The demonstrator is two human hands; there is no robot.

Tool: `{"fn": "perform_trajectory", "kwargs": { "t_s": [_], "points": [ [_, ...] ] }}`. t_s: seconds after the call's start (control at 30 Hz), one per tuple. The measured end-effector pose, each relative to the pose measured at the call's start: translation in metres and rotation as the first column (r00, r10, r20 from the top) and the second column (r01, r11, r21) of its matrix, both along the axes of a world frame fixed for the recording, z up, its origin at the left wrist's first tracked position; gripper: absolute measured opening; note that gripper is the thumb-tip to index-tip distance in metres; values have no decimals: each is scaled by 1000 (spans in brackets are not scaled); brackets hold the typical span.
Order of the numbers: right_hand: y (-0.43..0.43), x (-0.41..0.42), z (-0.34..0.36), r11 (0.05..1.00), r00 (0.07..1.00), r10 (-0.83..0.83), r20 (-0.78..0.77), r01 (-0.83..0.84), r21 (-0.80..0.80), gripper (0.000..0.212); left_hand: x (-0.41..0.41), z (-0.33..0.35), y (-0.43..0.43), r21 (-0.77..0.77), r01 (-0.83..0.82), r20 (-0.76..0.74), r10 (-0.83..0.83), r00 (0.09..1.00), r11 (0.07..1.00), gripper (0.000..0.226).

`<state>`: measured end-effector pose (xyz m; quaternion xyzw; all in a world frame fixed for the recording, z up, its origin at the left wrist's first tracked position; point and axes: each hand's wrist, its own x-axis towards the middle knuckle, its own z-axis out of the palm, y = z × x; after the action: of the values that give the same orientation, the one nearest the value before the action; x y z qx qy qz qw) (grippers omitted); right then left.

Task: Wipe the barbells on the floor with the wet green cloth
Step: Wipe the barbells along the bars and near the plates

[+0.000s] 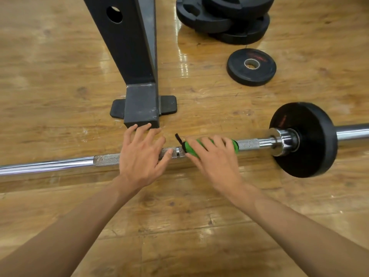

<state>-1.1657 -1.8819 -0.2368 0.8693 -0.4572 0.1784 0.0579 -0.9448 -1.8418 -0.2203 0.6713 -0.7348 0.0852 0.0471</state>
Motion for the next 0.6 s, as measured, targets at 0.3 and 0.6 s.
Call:
{"fn": "perform_trajectory", "kwargs": {
  "t_s": [0.3, 0.6],
  "points": [
    [-3, -39, 4, 919, 917, -390, 84, 381, 102, 41, -1, 0, 4, 28, -5, -13, 5, 1000, 1000, 55],
    [2, -49, 6, 993, 995, -99, 22, 97, 61, 37, 0, 0, 13, 30, 45, -45, -43, 998, 999, 53]
  ]
}}
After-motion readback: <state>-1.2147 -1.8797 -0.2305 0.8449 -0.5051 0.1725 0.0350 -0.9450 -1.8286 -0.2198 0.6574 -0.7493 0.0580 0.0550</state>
